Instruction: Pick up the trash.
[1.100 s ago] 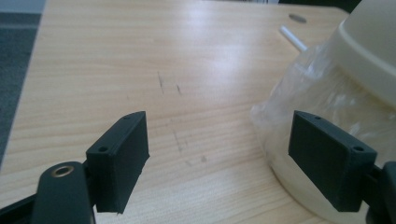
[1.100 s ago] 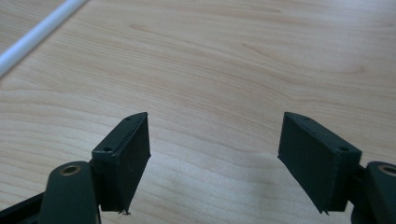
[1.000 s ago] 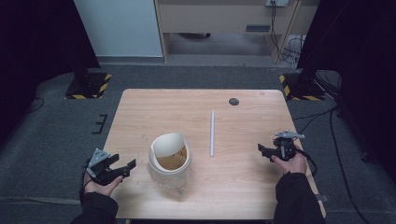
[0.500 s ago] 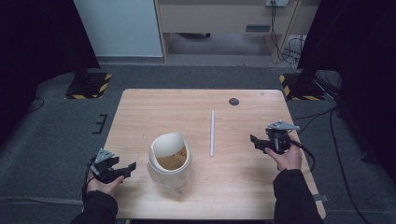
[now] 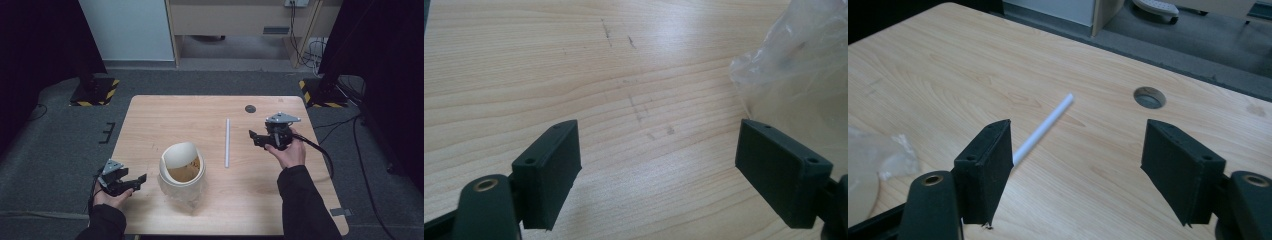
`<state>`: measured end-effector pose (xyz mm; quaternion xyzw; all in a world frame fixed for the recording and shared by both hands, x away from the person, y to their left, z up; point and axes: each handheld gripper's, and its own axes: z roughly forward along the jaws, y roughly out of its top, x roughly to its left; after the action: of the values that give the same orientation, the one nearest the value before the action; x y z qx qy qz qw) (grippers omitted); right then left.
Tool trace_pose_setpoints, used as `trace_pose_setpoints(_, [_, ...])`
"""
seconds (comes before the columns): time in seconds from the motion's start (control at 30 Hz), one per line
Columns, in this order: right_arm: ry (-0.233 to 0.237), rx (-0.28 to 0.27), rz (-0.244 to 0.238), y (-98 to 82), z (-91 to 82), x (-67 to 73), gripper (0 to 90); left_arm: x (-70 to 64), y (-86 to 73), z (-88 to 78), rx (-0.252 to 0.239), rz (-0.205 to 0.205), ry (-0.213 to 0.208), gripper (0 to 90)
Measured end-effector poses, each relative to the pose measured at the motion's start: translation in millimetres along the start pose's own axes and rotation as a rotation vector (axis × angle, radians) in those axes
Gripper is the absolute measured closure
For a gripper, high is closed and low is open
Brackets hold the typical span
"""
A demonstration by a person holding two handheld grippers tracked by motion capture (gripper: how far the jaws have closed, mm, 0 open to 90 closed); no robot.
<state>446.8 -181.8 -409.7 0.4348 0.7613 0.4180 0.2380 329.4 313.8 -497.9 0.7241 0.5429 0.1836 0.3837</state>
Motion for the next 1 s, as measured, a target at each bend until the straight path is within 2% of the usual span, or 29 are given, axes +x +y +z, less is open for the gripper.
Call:
trace_pose_setpoints(0.13, [0.013,0.01,0.002,4.4,12.2,9.7,33.8,0.0,0.2,0.3,0.003,-0.001,-0.011,18.0])
trace_pose_setpoints(0.2, [0.026,0.011,0.02,3.3,21.0,14.4,36.7,-0.1,0.3,0.3,0.003,0.0,-0.015,18.1])
trace_pose_setpoints(0.3, [0.026,0.031,0.017,-0.4,32.4,19.9,40.6,-0.2,0.1,0.6,0.004,0.001,-0.016,18.1])
trace_pose_setpoints(0.43, [0.033,0.058,-0.004,-9.9,49.9,30.9,45.1,-0.6,-0.3,1.2,0.013,0.005,-0.021,18.0])
trace_pose_setpoints(0.67, [0.059,0.087,0.001,-28.4,79.3,50.7,52.3,-0.3,-0.4,1.3,0.02,0.001,-0.032,18.1])
trace_pose_setpoints(0.87, [0.04,0.162,-0.009,-45.5,99.9,60.1,54.4,-1.1,-0.1,1.5,0.022,-0.001,-0.041,18.9])
trace_pose_setpoints(1.0, [0.027,0.179,-0.003,-53.6,109.4,64.7,55.6,-1.4,-0.2,2.0,0.025,0.002,-0.046,19.1])
